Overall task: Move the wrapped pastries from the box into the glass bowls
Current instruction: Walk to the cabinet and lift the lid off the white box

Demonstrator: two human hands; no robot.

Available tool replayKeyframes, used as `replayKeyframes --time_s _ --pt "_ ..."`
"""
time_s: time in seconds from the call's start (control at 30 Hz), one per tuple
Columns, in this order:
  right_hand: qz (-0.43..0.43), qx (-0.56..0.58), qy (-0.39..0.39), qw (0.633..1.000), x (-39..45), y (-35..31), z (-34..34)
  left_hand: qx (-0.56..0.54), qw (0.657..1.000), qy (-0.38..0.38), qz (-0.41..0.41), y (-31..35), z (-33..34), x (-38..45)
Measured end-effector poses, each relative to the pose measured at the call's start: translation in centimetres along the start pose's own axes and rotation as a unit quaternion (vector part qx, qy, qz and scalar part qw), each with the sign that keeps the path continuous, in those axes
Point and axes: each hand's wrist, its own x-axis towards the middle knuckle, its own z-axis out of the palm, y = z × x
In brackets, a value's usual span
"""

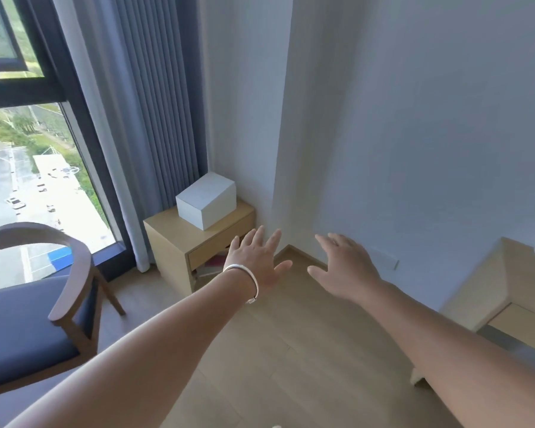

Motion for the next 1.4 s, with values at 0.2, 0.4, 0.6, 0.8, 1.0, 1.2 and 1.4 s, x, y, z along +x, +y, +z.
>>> replayKeyframes --time_s 0.2,0.4,0.6,0.8,1.0,1.2,1.4 --pt "0.004 -0.034 -0.022 0.999 10.5 5.7 -1.2 -0.029 1.000 0.007 0.005 1.0 0.9 12.3" --pt "0.000 -0.020 -0.024 1.000 19.6 8.2 -1.4 -0.028 0.999 0.022 -0.003 -0.5 1.0 21.9" --pt "-0.031 0.001 -0.038 0.999 26.3 8.6 0.0 -0.026 0.999 0.037 -0.027 -2.6 1.7 27.2" --pt "-0.088 0.011 -0.043 0.995 34.1 8.4 1.1 -0.012 0.995 0.047 -0.085 -5.9 2.2 31.2" --pt "-0.184 0.042 -0.035 0.981 42.3 7.5 2.3 -0.004 0.985 0.059 -0.164 -8.4 2.4 36.1" --pt "-0.261 0.065 -0.028 0.963 51.0 8.3 1.2 0.007 0.965 0.054 -0.257 -9.6 1.0 40.7" --pt "-0.324 0.064 -0.023 0.943 58.3 8.0 1.3 0.017 0.941 0.060 -0.333 -10.1 0.5 43.5"
